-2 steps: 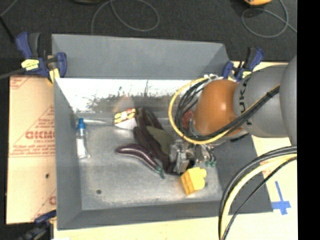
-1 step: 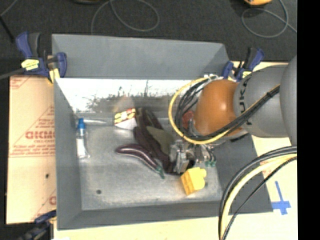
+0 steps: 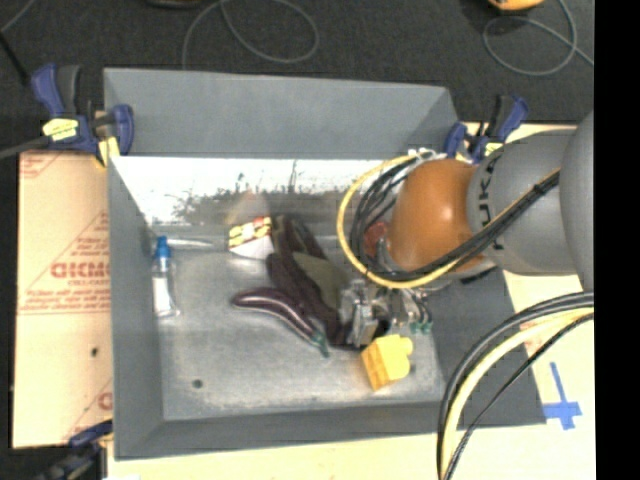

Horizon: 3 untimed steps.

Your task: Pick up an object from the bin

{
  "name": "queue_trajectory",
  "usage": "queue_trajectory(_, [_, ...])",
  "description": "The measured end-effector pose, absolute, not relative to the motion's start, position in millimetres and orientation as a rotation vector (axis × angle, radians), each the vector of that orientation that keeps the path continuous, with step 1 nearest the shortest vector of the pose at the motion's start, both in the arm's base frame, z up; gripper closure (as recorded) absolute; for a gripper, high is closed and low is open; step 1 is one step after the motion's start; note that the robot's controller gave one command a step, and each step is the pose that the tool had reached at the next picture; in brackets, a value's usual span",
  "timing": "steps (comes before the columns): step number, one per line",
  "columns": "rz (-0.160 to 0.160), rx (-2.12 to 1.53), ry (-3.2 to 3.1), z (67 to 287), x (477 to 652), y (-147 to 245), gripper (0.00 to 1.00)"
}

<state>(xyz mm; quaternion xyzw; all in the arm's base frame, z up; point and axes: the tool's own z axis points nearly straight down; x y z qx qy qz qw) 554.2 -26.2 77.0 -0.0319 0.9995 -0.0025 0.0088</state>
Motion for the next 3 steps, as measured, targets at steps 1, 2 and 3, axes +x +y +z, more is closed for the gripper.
queue_trajectory(1, [-0.008, -0.1, 3.122, 77.0, 554.2, -26.2, 1.0])
queue_trajectory(2, [-0.008, -0.101, 3.122, 77.1, 554.2, -26.2, 1.0])
queue_trajectory(3, [-0.008, -0.101, 3.122, 77.1, 554.2, -26.2, 1.0])
